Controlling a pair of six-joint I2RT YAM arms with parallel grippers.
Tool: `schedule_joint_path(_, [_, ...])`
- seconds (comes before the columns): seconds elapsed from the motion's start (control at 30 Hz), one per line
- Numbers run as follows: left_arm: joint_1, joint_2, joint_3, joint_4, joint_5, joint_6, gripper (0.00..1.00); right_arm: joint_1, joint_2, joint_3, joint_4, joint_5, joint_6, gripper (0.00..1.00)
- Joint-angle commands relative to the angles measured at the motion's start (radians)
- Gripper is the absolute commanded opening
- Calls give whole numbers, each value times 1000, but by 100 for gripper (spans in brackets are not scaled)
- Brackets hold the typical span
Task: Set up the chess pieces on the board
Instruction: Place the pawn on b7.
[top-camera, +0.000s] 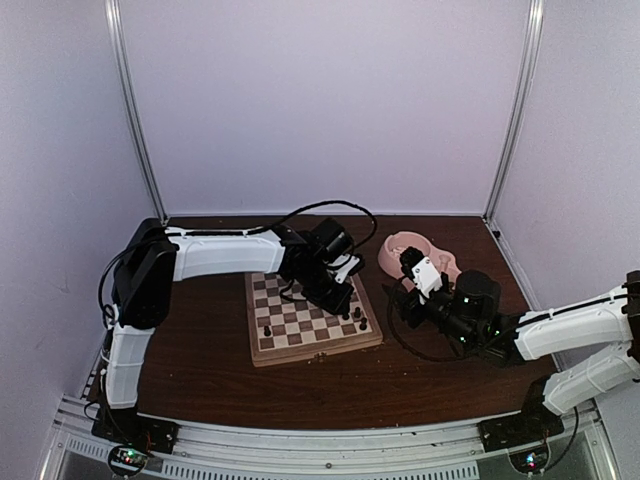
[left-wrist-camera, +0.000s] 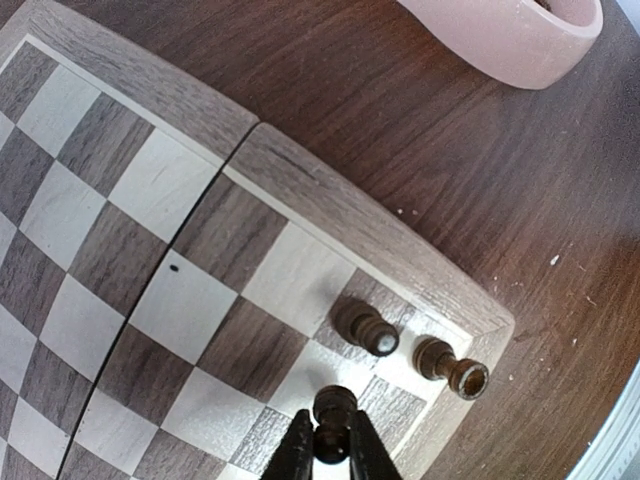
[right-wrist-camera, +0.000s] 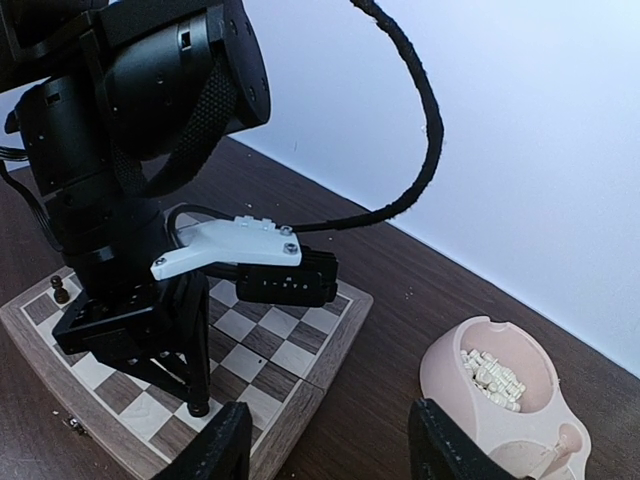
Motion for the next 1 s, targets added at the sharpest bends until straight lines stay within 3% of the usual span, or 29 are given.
schedule_joint_path(0.0, [-6, 26, 34, 20, 13, 19, 16, -7, -4, 0, 15, -14, 12, 56])
schedule_joint_path(0.37, [-8, 28, 40, 19, 14, 20, 24, -7, -3, 3, 6, -15, 6, 56])
schedule_joint_path(0.97, [-12, 27, 30, 26, 22, 14, 15, -9, 0, 9, -6, -16, 2, 56])
